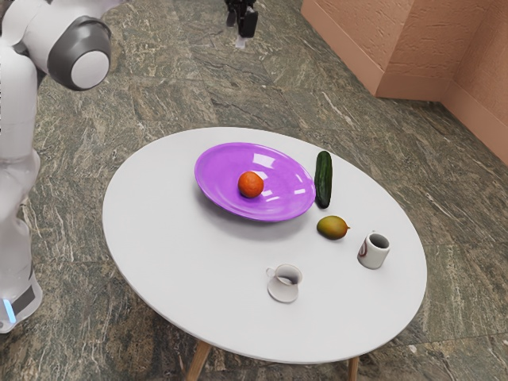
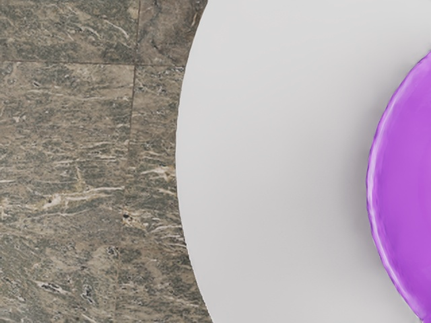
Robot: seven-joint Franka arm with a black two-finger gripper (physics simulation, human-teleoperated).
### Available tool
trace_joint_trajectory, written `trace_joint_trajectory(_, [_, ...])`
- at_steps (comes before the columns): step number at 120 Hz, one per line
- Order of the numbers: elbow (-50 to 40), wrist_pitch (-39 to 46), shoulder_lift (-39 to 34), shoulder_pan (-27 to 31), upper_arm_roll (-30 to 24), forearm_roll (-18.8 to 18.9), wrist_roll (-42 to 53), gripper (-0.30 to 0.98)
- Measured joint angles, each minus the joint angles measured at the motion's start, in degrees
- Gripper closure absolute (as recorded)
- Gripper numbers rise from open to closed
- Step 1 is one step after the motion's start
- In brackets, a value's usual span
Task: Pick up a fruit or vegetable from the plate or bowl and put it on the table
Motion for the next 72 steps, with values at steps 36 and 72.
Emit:
trace_joint_trajectory(36, [-16.2,-0.8,-28.7,-62.2,24.6,10.4,0.6,0.02])
trace_joint_trajectory(72, [-18.1,2.3,-35.3,-80.6,41.1,20.4,-14.7,0.02])
